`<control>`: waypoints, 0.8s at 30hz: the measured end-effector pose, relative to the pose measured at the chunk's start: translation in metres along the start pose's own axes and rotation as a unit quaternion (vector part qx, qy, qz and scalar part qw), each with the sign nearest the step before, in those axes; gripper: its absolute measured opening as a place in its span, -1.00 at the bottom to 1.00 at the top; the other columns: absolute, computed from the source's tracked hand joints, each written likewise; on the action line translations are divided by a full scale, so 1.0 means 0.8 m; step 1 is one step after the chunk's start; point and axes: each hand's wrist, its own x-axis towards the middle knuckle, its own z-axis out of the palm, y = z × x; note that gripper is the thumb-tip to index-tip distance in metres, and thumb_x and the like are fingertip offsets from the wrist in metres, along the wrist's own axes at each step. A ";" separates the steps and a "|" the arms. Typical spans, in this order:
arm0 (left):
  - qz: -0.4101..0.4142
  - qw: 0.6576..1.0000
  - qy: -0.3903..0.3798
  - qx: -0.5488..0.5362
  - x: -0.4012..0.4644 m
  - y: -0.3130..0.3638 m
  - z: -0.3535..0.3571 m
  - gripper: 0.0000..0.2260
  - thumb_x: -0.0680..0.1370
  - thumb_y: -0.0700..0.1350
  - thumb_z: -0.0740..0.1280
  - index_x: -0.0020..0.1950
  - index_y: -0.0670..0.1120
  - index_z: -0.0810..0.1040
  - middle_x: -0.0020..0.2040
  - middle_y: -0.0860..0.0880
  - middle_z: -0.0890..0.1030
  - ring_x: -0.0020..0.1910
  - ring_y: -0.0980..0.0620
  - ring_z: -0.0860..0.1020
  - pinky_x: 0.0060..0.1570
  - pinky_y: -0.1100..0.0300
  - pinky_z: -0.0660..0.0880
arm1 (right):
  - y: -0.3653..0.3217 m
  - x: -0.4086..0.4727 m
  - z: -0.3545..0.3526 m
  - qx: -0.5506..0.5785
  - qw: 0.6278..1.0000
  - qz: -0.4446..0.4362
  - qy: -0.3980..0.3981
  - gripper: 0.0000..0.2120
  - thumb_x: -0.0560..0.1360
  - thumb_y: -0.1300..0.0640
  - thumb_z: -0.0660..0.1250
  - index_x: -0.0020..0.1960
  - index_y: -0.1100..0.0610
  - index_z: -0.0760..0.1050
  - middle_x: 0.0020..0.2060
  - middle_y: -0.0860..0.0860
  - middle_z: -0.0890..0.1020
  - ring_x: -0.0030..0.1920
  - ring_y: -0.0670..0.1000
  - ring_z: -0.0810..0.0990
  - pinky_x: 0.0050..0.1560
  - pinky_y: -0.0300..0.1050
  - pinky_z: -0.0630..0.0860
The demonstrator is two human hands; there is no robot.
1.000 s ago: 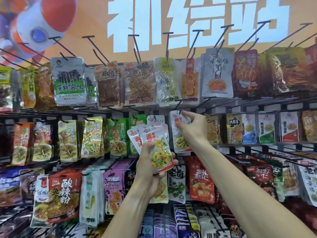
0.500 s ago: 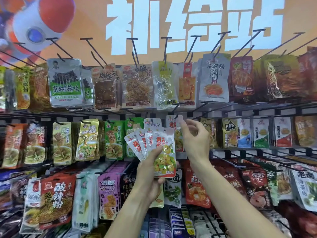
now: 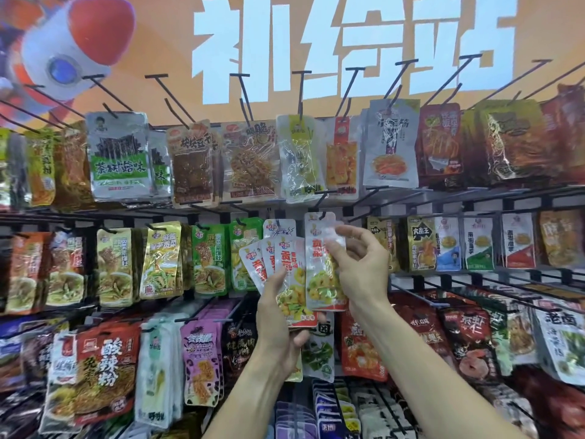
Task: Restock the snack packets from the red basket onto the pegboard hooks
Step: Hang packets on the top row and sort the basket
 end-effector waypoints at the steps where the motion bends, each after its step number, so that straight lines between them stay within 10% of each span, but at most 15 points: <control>1: 0.001 1.000 -0.006 -0.003 0.001 0.001 -0.003 -0.56 0.63 0.17 0.26 0.15 -0.21 0.60 -0.16 -0.24 0.65 -0.46 -0.10 0.57 -0.67 0.32 0.14 | -0.004 0.008 0.002 -0.003 1.000 -0.008 0.002 -0.79 0.53 0.16 0.53 0.11 -0.05 0.65 -0.05 -0.05 0.73 -0.04 -0.02 0.70 -0.04 -0.05 0.66; 13: 0.007 1.000 0.003 0.017 -0.007 0.014 -0.011 -0.59 0.68 0.05 0.15 0.02 -0.29 0.55 -0.16 -0.32 0.65 -0.41 -0.17 0.61 -0.70 0.30 0.18 | -0.025 0.049 0.015 -0.094 0.995 -0.040 -0.015 -0.68 0.56 0.17 0.49 0.30 0.01 0.64 -0.11 -0.13 0.65 -0.39 -0.28 0.55 -0.27 -0.31 0.48; 16: 0.001 1.000 0.006 0.020 -0.008 0.019 -0.009 -0.61 0.67 0.04 0.15 0.00 -0.28 0.56 -0.14 -0.32 0.67 -0.40 -0.18 0.62 -0.68 0.30 0.17 | -0.027 0.047 0.020 -0.113 0.992 -0.048 -0.014 -0.66 0.54 0.19 0.49 0.31 0.02 0.64 0.13 -0.12 0.70 -0.19 -0.23 0.63 -0.09 -0.34 0.61; 19: 0.003 1.000 0.011 0.024 -0.010 0.024 -0.007 -0.61 0.67 0.04 0.14 0.01 -0.27 0.55 -0.12 -0.33 0.68 -0.40 -0.17 0.62 -0.67 0.29 0.17 | -0.032 0.046 0.023 -0.145 0.988 -0.054 -0.001 -0.66 0.53 0.18 0.49 0.29 0.03 0.66 0.20 -0.10 0.70 0.21 -0.02 0.66 0.35 0.07 0.56; 24: 0.007 1.000 0.009 0.018 -0.015 0.029 -0.010 -0.61 0.68 0.04 0.13 0.00 -0.26 0.54 -0.11 -0.34 0.68 -0.40 -0.17 0.63 -0.69 0.28 0.20 | -0.045 0.045 0.024 -0.210 0.975 -0.073 0.003 -0.66 0.56 0.21 0.45 0.33 0.11 0.63 0.25 -0.03 0.68 0.34 -0.01 0.59 0.44 -0.11 0.42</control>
